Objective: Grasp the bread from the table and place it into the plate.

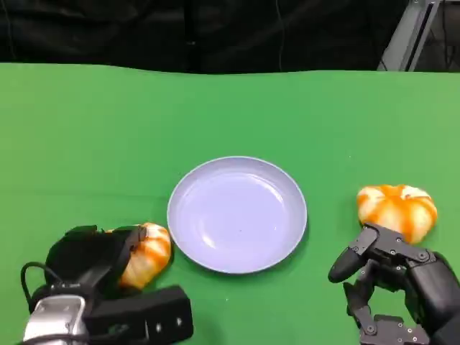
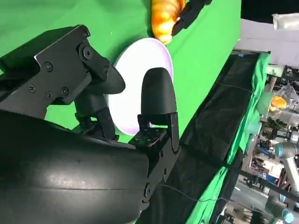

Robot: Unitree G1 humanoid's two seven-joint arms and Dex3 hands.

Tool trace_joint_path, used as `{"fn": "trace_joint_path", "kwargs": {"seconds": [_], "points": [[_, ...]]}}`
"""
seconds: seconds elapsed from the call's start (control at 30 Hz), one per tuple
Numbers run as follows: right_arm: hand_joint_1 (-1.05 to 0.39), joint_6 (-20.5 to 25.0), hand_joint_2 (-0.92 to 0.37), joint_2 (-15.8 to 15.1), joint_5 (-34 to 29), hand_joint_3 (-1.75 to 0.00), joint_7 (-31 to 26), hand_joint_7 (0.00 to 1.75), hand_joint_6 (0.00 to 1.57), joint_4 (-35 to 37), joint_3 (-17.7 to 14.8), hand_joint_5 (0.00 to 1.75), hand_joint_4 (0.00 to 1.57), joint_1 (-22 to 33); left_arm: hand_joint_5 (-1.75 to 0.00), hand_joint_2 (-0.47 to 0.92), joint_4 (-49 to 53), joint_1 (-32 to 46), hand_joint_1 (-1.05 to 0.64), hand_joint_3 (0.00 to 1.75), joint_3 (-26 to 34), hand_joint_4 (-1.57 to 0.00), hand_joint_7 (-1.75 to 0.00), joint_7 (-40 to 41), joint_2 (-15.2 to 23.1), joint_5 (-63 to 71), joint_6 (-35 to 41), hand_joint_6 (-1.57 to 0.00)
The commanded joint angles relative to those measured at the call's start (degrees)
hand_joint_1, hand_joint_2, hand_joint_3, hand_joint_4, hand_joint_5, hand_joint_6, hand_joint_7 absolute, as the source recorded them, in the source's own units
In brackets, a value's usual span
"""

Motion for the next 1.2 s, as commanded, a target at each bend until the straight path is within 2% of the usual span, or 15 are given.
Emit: {"fn": "trace_joint_path", "kwargs": {"seconds": [0.03,0.1,0.13,0.17,0.23,0.3,0.4,0.43,0.5,0.6,0.63,0.73,0.87,0.97,1.2], "points": [[0.05,-0.6,-0.47,-0.7,-0.2,-1.15,-0.1,1.48,0.64,-0.2,-0.2,1.64,0.71,0.1,-0.71,0.92,4.4,-0.6,-0.35,0.18,-0.6,-0.56,-0.05,1.8,0.6,-3.4,-0.5,-0.76],[0.05,-0.8,-0.47,-0.6,-0.1,-1.15,0.0,1.48,0.64,-0.2,-0.3,1.64,0.72,0.1,-1.11,0.92,6.2,0.0,-0.26,0.21,0.3,-0.59,-0.10,9.1,0.6,-5.4,-4.6,-0.94],[0.05,-0.8,-0.47,-0.6,-0.1,-1.16,0.0,1.48,0.64,-0.2,-0.3,1.64,0.72,0.1,-1.42,0.88,7.0,0.4,-0.22,0.36,0.7,-0.68,-0.51,13.5,0.6,-6.3,-7.0,-0.98],[0.05,-0.8,-0.47,-0.5,0.0,-1.16,0.0,1.48,0.64,-0.2,-0.3,1.64,0.72,0.1,-1.61,0.83,7.8,0.6,-0.18,0.52,1.0,-0.73,-0.92,16.8,0.7,-7.0,-8.9,-0.91],[0.04,-0.7,-0.47,-0.5,0.0,-1.16,0.1,1.48,0.65,-0.3,-0.4,1.63,0.72,0.1,-1.71,0.79,8.6,0.8,-0.17,0.60,0.8,-0.79,-1.32,21.8,1.2,-7.4,-11.0,-0.82],[0.04,-0.7,-0.46,-0.5,0.1,-1.17,0.1,1.48,0.65,-0.3,-0.4,1.63,0.72,0.1,-1.74,0.77,9.3,0.6,-0.16,0.62,0.5,-0.82,-1.50,23.9,1.5,-7.7,-11.9,-0.76],[0.04,-0.5,-0.46,-0.5,-0.1,-1.17,0.1,1.48,0.64,-0.3,-0.4,1.63,0.72,0.0,-1.75,0.75,7.6,1.4,-0.17,0.56,1.1,-0.82,-1.52,25.2,2.1,-8.6,-12.5,-0.75],[0.04,-0.6,-0.46,-0.5,-0.2,-1.17,0.0,1.48,0.65,-0.3,-0.4,1.63,0.72,-0.1,-1.75,0.76,5.4,2.4,-0.20,0.35,2.0,-0.80,-1.44,25.8,2.2,-9.3,-12.6,-0.75],[0.04,-0.4,-0.46,-0.5,-0.3,-1.18,0.0,1.48,0.65,-0.3,-0.4,1.63,0.72,-0.2,-1.75,0.84,3.0,3.8,-0.16,0.19,3.1,-0.81,-1.52,27.8,2.4,-10.1,-13.3,-0.73],[0.04,-0.2,-0.46,-0.5,-0.3,-1.18,0.1,1.48,0.64,-0.4,-0.4,1.63,0.72,-0.1,-1.75,0.66,2.8,4.2,-0.12,0.68,3.3,-0.84,-1.59,29.9,2.4,-10.0,-14.3,-0.75],[0.04,-0.2,-0.46,-0.5,-0.3,-1.18,0.1,1.48,0.64,-0.4,-0.4,1.63,0.72,-0.1,-1.75,0.64,2.8,4.2,-0.12,0.73,3.3,-0.84,-1.60,30.0,2.4,-10.1,-14.4,-0.75],[0.04,-0.4,-0.46,-0.5,-0.3,-1.18,0.1,1.48,0.64,-0.4,-0.4,1.63,0.72,-0.2,-1.75,0.61,1.3,4.8,-0.12,0.80,3.3,-0.84,-1.58,30.2,2.8,-9.7,-14.1,-0.76],[0.05,-0.7,-0.46,-0.5,-0.4,-1.18,0.0,1.48,0.64,-0.3,-0.4,1.63,0.72,0.0,-1.75,0.55,-2.5,6.2,-0.13,0.98,3.8,-0.85,-1.39,30.5,3.6,-9.4,-14.3,-0.83],[0.05,-0.8,-0.46,-0.5,-0.3,-1.17,0.1,1.48,0.64,-0.2,-0.5,1.63,0.72,0.1,-1.75,0.54,-3.6,6.6,-0.14,1.01,3.9,-0.85,-1.36,31.2,3.3,-9.3,-14.3,-0.84],[0.04,-0.2,-0.46,0.0,0.4,-1.19,0.1,1.48,0.64,-0.7,-0.4,1.64,0.72,0.3,-1.75,0.50,-6.9,7.2,-0.11,1.10,4.0,-0.84,-1.55,31.2,2.5,-9.3,-14.0,-0.78]]}}
